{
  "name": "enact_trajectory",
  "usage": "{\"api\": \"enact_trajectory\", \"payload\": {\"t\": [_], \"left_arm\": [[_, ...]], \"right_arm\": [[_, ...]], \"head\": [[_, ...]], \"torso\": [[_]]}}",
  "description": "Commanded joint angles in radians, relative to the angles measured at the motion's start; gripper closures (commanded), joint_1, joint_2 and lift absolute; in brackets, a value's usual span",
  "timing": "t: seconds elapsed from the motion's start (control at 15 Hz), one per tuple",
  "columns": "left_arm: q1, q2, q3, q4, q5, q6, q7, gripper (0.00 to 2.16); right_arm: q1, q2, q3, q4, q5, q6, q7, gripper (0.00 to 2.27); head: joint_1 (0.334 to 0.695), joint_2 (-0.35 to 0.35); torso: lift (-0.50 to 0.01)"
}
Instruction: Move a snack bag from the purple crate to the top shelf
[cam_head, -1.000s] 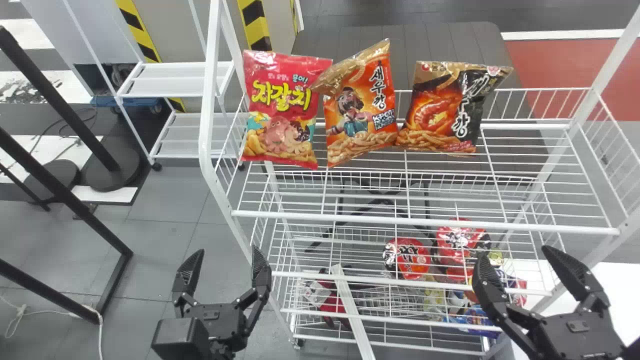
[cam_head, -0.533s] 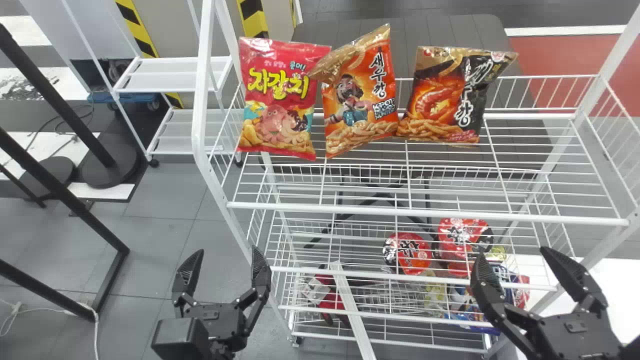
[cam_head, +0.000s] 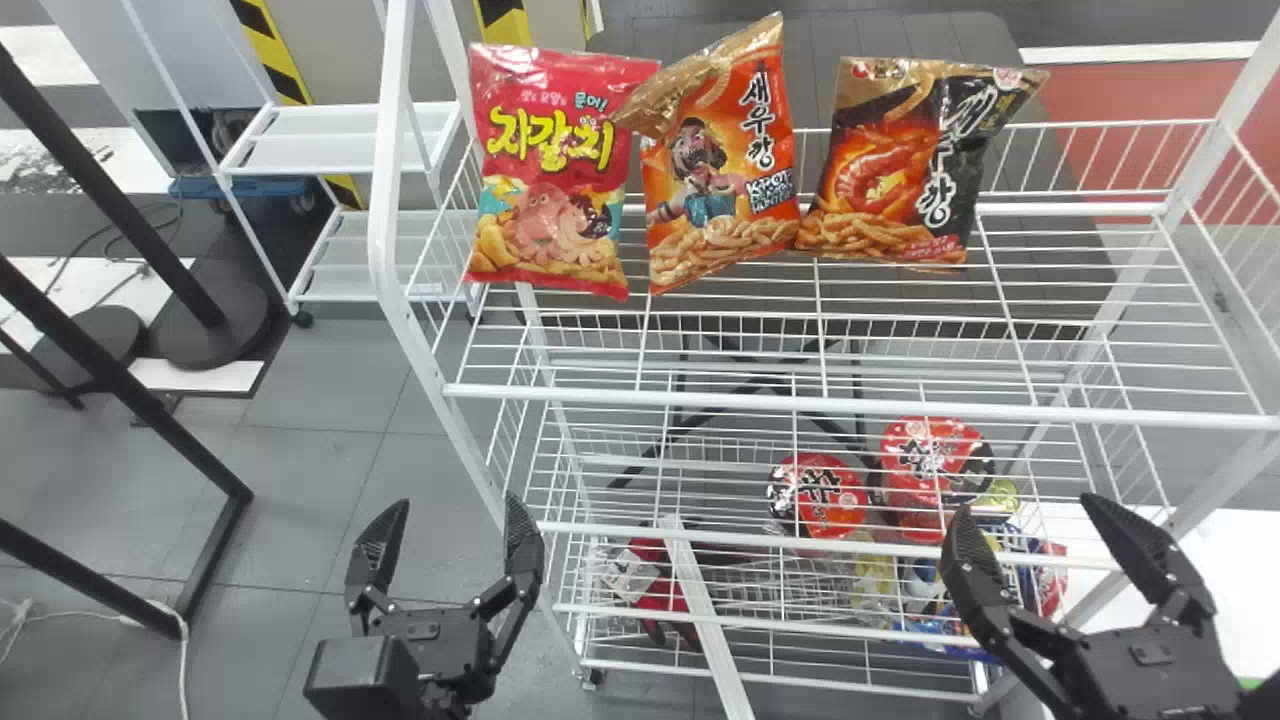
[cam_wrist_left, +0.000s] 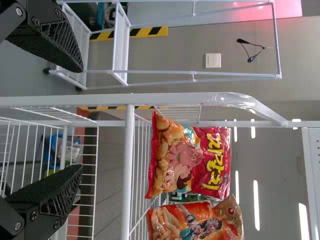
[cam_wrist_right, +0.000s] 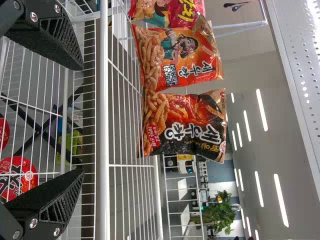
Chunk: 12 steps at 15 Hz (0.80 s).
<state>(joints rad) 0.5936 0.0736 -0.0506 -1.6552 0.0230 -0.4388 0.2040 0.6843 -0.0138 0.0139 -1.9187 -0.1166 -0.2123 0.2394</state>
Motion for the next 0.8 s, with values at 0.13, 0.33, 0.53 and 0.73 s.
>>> {"api": "enact_trajectory", "payload": {"t": [0.13,0.33,0.53,0.73], "left_arm": [[0.0,0.0,0.0,0.0,0.0,-0.001,0.0,0.15],[0.0,0.0,0.0,0.0,0.0,-0.001,0.0,0.15],[0.0,0.0,-0.002,0.0,0.0,-0.001,0.005,0.15],[-0.002,0.0,-0.002,0.003,0.002,-0.001,0.005,0.15]], "right_arm": [[0.0,0.0,0.0,0.001,0.0,0.0,-0.002,0.08],[0.0,0.0,0.001,0.001,0.0,0.0,-0.002,0.08],[0.0,0.0,0.005,0.001,0.003,0.0,-0.002,0.08],[0.0,0.002,0.006,0.001,0.003,0.0,-0.002,0.08]], "head": [[0.695,0.127],[0.695,0.127],[0.695,0.127],[0.695,0.132]], "torso": [[-0.084],[-0.096],[-0.108],[-0.12]]}}
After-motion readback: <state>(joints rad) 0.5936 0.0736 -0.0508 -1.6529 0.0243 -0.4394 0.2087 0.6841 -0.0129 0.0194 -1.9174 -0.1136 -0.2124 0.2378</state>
